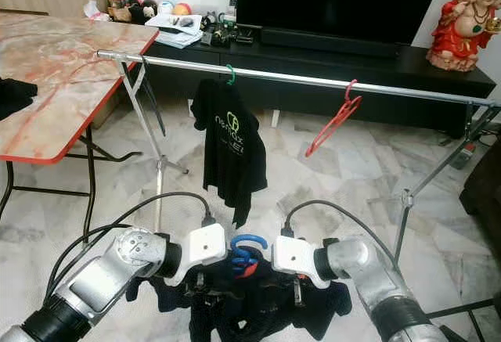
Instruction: Hang hanger
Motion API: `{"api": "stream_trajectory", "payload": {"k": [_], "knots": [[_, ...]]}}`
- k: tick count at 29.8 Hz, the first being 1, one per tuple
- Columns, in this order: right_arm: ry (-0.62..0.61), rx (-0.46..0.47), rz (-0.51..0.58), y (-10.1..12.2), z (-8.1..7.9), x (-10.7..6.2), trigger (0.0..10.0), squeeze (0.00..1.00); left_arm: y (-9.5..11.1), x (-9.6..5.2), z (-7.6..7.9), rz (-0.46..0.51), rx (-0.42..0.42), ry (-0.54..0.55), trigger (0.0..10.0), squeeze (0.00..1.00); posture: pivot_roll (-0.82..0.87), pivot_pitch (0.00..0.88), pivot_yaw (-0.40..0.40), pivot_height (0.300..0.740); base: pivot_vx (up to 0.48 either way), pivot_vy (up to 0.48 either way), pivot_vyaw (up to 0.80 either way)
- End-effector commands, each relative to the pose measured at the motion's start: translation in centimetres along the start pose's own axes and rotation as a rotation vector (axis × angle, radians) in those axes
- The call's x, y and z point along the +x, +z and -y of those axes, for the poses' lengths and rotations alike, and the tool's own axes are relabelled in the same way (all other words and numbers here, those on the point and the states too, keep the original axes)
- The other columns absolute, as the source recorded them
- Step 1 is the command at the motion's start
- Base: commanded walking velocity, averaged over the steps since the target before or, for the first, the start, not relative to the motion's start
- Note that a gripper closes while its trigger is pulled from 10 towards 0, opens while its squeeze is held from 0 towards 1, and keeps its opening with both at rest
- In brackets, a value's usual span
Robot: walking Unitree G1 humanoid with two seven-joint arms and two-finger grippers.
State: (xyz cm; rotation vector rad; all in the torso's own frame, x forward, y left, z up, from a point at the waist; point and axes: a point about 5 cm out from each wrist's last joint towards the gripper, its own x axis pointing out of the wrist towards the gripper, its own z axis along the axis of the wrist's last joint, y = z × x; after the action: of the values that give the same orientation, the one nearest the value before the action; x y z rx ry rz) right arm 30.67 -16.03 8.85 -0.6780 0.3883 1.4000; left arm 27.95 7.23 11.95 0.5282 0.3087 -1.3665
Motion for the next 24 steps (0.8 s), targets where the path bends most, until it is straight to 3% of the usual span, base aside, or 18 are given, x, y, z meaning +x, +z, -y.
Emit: {"api": "stream_trajectory", "payload": {"k": [1,3,4,5,6,24], "knots": [[-0.039,-0.032,0.069,1.43,0.9,-0.66,0.0,0.0,-0.05,0.34,0.0,-0.019,0.007,-0.004,9.8,0.0,0.04,0.067,-0.088,0.74,0.0,0.0,0.0],[-0.04,-0.032,0.075,1.55,0.94,-0.67,0.0,0.0,-0.07,0.43,0.0,-0.019,0.004,-0.003,4.7,0.0,0.04,0.066,-0.088,0.74,0.0,0.0,0.0],[-0.04,-0.032,0.074,1.55,0.93,-0.67,0.0,0.0,-0.06,0.45,0.0,-0.018,0.003,-0.003,4.7,0.0,0.04,0.066,-0.088,0.74,0.0,0.0,0.0],[-0.04,-0.03,0.074,1.53,0.91,-0.68,0.0,0.0,0.0,0.5,0.0,-0.011,-0.001,-0.002,0.7,0.0,0.04,0.066,-0.088,0.74,0.0,0.0,0.0],[-0.04,-0.028,0.073,1.53,0.89,-0.71,0.0,0.0,0.07,0.56,0.0,-0.005,-0.006,0.0,0.0,0.0,0.04,0.066,-0.088,0.74,0.0,0.0,0.0],[-0.068,0.009,0.094,1.56,0.96,-0.91,0.0,0.0,-0.41,0.33,0.42,0.005,-0.043,0.009,0.0,0.0,0.04,0.07,-0.088,0.74,0.0,0.0,0.0]]}}
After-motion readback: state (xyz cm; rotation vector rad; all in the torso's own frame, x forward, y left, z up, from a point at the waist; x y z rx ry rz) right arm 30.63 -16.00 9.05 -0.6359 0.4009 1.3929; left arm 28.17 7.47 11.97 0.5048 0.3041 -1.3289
